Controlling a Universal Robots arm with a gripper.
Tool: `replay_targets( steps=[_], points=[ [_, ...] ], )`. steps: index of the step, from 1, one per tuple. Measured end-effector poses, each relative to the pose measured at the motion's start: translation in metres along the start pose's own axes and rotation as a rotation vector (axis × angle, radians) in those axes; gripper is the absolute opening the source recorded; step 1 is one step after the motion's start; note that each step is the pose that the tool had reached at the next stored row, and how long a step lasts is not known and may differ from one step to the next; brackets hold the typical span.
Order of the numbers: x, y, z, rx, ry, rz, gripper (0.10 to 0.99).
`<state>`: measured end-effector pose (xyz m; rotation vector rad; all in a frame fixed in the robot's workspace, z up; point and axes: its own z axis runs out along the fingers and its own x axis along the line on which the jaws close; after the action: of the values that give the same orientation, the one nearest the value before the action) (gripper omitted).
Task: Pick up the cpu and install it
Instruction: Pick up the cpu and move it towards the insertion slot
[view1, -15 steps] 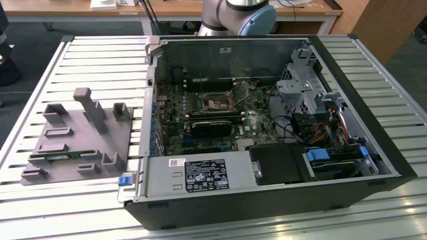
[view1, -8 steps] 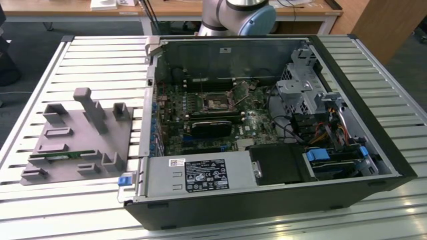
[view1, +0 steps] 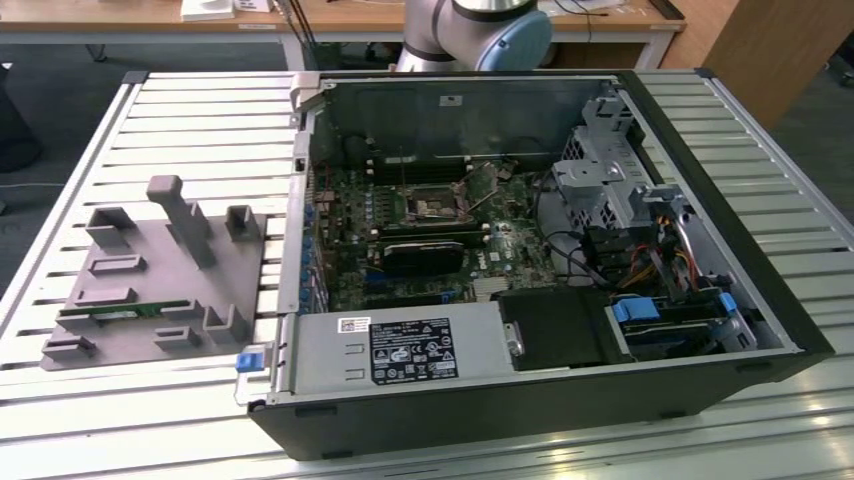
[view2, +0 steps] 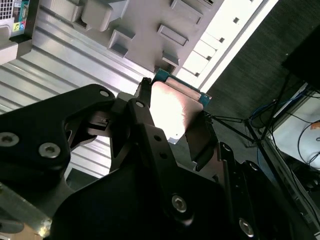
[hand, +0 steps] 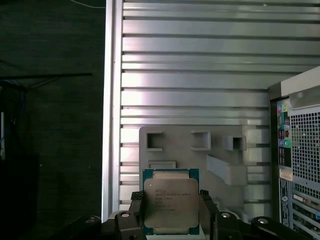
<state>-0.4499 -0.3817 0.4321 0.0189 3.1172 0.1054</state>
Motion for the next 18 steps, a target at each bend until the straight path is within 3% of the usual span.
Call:
replay_targets(
  steps=[6, 10, 18],
  points=[
    [-0.0003, 0.0017, -0.0101, 0.000, -0.0003, 0.001, 0.529],
    [-0.0026, 0.0019, -0.0107, 0.000, -0.0001, 0.002, 0.529],
    [-0.0150, 0.0022, -0.0103, -0.001, -0.0002, 0.002, 0.529]
  ],
)
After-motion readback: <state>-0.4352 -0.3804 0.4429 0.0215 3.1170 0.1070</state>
